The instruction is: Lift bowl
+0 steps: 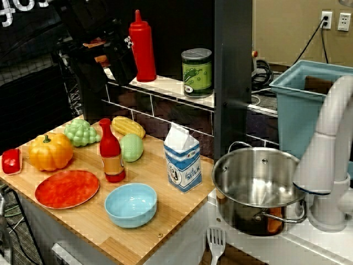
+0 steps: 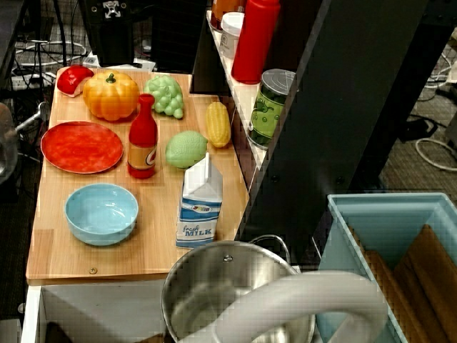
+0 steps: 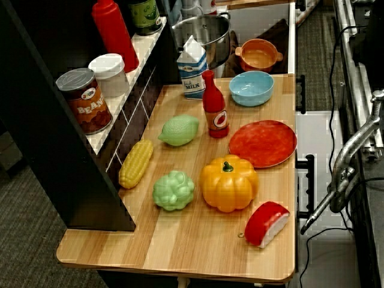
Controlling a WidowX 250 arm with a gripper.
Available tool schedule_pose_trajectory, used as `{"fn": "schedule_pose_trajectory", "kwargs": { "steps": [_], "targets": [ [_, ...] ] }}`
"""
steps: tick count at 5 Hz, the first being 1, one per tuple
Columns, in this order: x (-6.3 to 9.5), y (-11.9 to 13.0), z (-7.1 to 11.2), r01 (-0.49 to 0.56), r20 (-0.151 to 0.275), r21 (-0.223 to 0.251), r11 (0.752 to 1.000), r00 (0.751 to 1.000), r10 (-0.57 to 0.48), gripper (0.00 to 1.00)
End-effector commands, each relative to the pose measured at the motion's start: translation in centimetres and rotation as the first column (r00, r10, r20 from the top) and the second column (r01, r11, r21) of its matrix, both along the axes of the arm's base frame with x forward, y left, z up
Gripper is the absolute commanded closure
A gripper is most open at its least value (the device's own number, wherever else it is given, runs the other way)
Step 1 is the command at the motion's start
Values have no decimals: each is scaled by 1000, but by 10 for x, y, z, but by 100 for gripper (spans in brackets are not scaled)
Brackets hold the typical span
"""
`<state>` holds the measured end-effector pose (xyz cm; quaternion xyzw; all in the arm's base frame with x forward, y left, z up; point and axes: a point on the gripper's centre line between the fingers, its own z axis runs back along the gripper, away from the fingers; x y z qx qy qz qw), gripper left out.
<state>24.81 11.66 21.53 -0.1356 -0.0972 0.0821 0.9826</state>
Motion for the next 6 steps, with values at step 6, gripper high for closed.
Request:
{"fn": "schedule_pose_trajectory", "kwargs": {
  "steps": [6],
  "targets": [
    [-29,-14,-84,315,16,261,913,944,-330,0]
  ]
}}
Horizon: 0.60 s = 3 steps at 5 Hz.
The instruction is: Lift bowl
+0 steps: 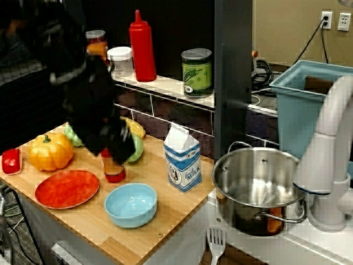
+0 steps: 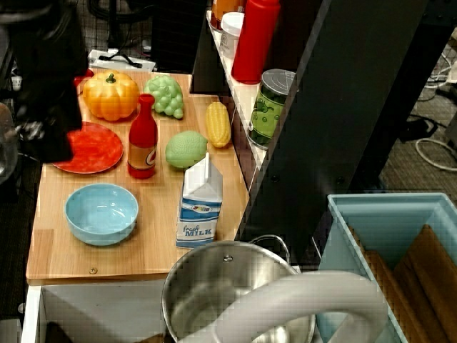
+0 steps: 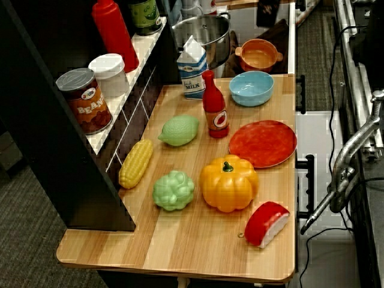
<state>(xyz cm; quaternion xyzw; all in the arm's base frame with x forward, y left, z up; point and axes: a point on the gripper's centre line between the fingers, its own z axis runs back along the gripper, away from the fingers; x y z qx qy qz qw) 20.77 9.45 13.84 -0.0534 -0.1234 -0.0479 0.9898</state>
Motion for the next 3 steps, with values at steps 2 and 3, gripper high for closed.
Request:
{"fn": "schedule_pose_trajectory", "kwargs": {
  "steps": [2,3],
  "targets": [
    [33,8,-12,204,-84,103,974,977,-195,0],
    [44,-8,-7,210,-87,95,973,976,-202,0]
  ]
}}
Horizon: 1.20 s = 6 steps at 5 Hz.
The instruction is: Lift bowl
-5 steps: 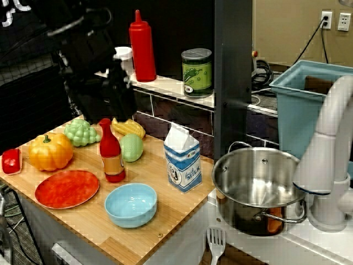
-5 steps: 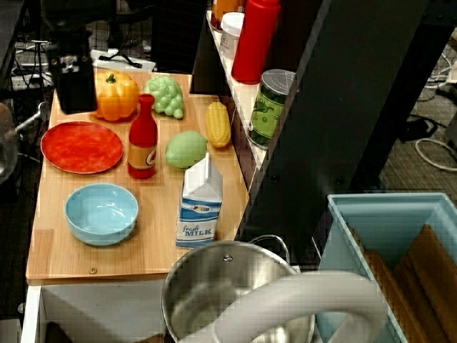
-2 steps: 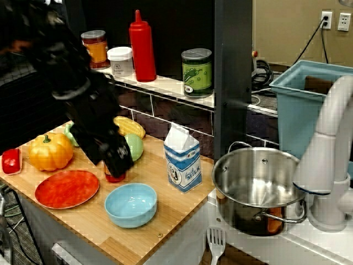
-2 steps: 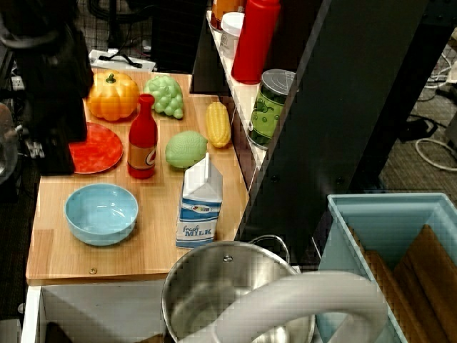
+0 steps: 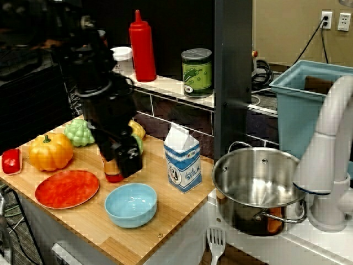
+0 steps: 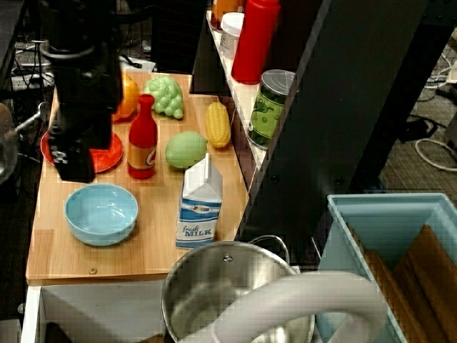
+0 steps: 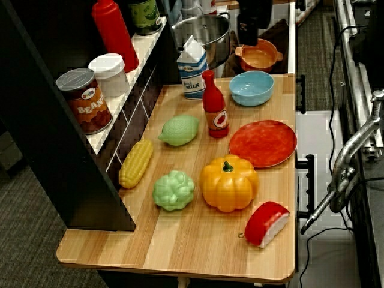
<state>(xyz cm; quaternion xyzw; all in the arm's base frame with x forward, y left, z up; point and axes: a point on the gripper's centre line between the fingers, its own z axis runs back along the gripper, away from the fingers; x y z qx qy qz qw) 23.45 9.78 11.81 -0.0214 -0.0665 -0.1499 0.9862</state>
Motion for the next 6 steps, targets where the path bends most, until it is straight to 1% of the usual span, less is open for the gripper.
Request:
{"fn": "schedule_pose_trajectory", "kwargs": {
  "steps": [1,2,3,4,5,6],
  "targets": [
    [25,-26,8,-24,32,10,1000,999,24,0],
    [34,-35,-1,-93,30,-19,996,995,93,0],
    [38,-40,-9,-196,24,-47,980,980,197,0],
    [35,-36,-12,-223,12,-38,974,975,224,0],
    [29,-28,-18,-228,-24,-26,973,974,227,0],
    [21,-18,-18,-239,-36,-36,970,971,237,0]
  ]
}}
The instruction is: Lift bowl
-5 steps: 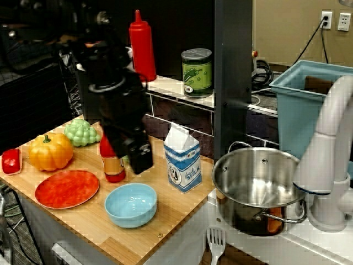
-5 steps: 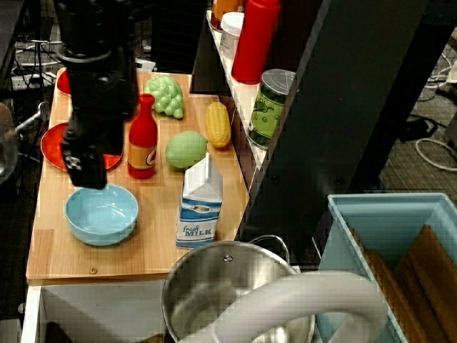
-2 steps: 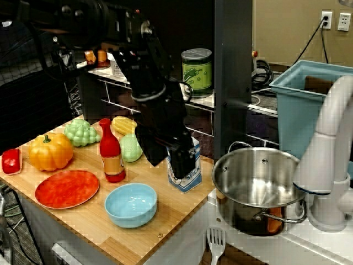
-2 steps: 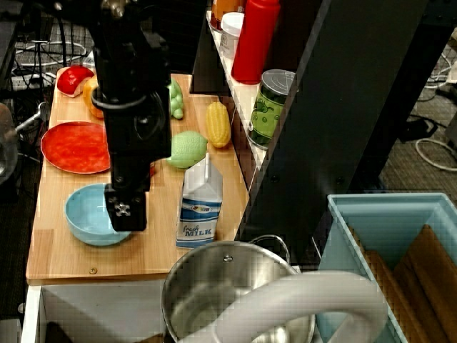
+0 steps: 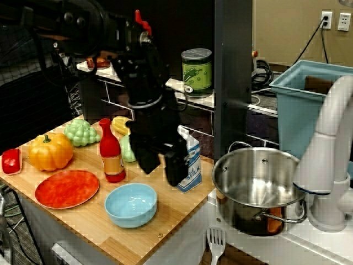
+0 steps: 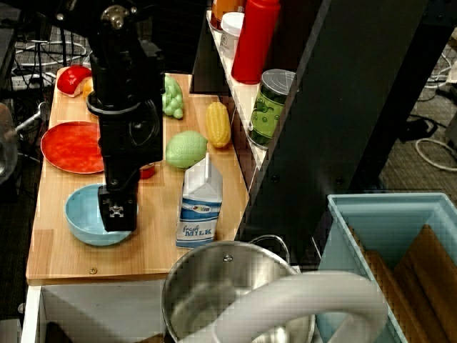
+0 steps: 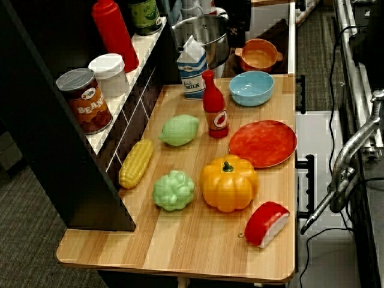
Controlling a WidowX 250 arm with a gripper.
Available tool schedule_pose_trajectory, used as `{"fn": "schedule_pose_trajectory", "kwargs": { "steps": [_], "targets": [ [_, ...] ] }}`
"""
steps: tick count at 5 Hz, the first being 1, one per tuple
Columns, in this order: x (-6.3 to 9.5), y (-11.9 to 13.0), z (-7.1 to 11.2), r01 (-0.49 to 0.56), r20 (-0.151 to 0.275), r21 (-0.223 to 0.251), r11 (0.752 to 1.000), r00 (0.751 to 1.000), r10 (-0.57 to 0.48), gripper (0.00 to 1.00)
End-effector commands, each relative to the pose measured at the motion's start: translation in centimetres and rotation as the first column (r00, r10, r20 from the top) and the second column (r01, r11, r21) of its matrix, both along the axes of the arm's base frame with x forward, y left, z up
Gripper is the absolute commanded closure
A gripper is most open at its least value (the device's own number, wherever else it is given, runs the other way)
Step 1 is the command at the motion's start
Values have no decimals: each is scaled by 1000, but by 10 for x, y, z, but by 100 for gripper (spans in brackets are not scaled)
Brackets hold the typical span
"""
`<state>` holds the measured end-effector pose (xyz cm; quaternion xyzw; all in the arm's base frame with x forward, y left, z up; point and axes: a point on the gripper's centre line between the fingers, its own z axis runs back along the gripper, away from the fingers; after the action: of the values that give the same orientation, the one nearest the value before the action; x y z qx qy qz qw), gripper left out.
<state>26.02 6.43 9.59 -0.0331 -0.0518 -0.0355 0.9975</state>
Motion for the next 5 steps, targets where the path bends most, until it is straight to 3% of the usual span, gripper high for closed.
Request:
{"fn": "schedule_pose_trajectory", "kwargs": {
  "steps": [1,3,5],
  "targets": [
    [-11,18,1,-21,16,-6,1000,1000,21,0],
    [-3,2,-22,-144,60,-43,989,987,146,0],
    [6,3,-29,-156,84,1,988,984,156,0]
  ]
}}
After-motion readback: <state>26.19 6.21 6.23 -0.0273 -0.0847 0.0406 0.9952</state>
